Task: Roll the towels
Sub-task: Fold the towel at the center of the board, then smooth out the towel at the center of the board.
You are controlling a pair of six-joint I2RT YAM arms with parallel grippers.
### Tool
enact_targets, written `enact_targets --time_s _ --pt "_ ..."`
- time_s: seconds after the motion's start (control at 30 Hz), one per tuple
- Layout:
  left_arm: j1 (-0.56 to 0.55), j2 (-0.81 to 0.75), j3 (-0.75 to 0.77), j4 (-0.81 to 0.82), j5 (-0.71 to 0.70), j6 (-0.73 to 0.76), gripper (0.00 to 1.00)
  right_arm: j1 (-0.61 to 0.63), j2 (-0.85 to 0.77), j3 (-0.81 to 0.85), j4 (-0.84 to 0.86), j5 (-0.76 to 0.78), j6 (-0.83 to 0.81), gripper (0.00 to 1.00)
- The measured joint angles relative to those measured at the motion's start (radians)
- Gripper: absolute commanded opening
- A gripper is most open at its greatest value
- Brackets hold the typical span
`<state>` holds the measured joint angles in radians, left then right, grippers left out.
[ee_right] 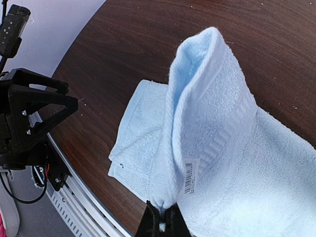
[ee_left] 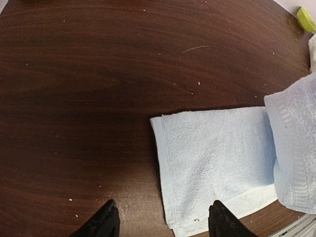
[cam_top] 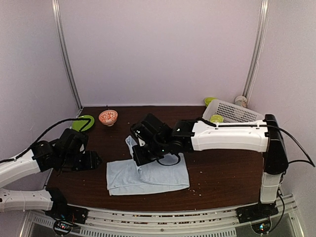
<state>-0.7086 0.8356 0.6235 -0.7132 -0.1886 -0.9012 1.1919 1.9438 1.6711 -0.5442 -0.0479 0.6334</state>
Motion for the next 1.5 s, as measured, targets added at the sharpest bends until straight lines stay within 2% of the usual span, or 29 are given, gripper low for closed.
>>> enact_targets --time_s 0.27,0.4,0.47,0.5,0.67,0.9,1.0,1.17,1.33,1.5 --pt "0.0 -0.01 -0.021 -0.005 -0.003 -0.011 0.63 0.006 0.14 0.149 -0.032 -0.071 0.042 0.01" --pt "0.0 -0.025 -0.028 -0.01 -0.006 -0.022 0.63 0.015 0.267 0.339 -0.062 -0.158 0.049 0.42" --pt "0.0 -0.03 -0.028 -0.013 -0.007 -0.025 0.63 0.024 0.298 0.386 -0.066 -0.206 0.042 0.53" --pt "0.0 -0.032 -0.028 -0.014 -0.007 -0.026 0.63 0.028 0.299 0.385 -0.069 -0.224 0.039 0.55" --pt "0.0 -0.031 -0.028 -0.016 -0.008 -0.026 0.64 0.035 0.206 0.262 -0.067 -0.262 0.005 0.55" --pt "0.0 0.065 -0.028 0.039 0.062 -0.025 0.64 -0.064 -0.129 -0.1 -0.034 -0.149 -0.023 0.5" --pt "0.0 0.146 -0.029 0.09 0.114 -0.025 0.59 -0.127 -0.22 -0.255 -0.002 -0.1 -0.018 0.49" --pt "-0.024 0.272 -0.026 0.172 0.191 -0.02 0.57 -0.153 -0.245 -0.427 0.014 -0.07 -0.008 0.45" --pt "-0.092 0.394 0.061 0.204 0.223 0.013 0.56 -0.146 -0.234 -0.488 0.019 -0.07 -0.001 0.41" --pt "-0.133 0.569 0.152 0.261 0.234 0.063 0.46 -0.144 -0.227 -0.554 0.033 -0.071 0.003 0.39"
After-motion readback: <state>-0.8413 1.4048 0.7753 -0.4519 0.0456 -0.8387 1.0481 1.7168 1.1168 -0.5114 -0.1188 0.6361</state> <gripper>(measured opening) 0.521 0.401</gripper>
